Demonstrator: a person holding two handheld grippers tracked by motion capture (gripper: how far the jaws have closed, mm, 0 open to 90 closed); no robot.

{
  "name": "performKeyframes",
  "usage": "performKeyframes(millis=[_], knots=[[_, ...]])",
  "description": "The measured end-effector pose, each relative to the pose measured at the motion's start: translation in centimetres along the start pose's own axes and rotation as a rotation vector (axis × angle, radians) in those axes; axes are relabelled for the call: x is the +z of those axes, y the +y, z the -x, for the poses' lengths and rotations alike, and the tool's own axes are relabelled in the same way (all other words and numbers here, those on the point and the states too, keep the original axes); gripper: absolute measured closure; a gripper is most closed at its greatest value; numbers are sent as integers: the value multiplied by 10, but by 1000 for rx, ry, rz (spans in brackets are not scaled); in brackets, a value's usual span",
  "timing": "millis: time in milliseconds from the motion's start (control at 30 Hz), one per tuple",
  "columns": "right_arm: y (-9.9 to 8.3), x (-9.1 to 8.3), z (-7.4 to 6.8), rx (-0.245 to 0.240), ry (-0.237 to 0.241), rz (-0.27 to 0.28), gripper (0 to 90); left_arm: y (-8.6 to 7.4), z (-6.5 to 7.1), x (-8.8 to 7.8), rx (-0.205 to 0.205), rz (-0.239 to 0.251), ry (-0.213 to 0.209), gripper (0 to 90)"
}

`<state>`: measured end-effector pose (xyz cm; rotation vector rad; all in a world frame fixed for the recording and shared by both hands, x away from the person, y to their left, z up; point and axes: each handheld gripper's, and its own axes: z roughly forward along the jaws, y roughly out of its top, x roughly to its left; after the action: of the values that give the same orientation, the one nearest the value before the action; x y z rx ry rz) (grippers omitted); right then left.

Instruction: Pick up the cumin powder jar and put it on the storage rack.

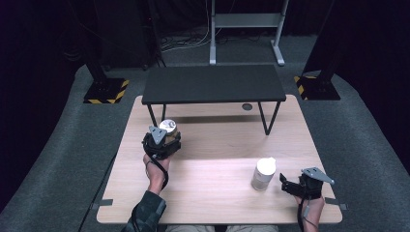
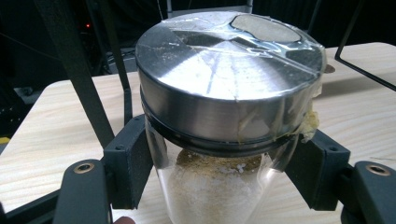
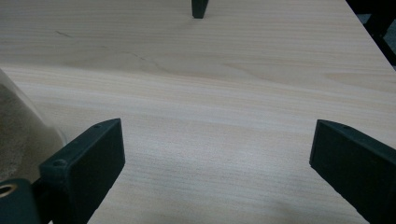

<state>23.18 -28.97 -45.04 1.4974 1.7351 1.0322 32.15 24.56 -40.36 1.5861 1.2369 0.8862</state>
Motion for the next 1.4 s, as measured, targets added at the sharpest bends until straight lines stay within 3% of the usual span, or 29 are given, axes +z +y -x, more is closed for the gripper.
performKeyframes(millis=[1400], knots=[[0,0,1,-1,4,0,23,35,-9,-2,10,22,-10,301]])
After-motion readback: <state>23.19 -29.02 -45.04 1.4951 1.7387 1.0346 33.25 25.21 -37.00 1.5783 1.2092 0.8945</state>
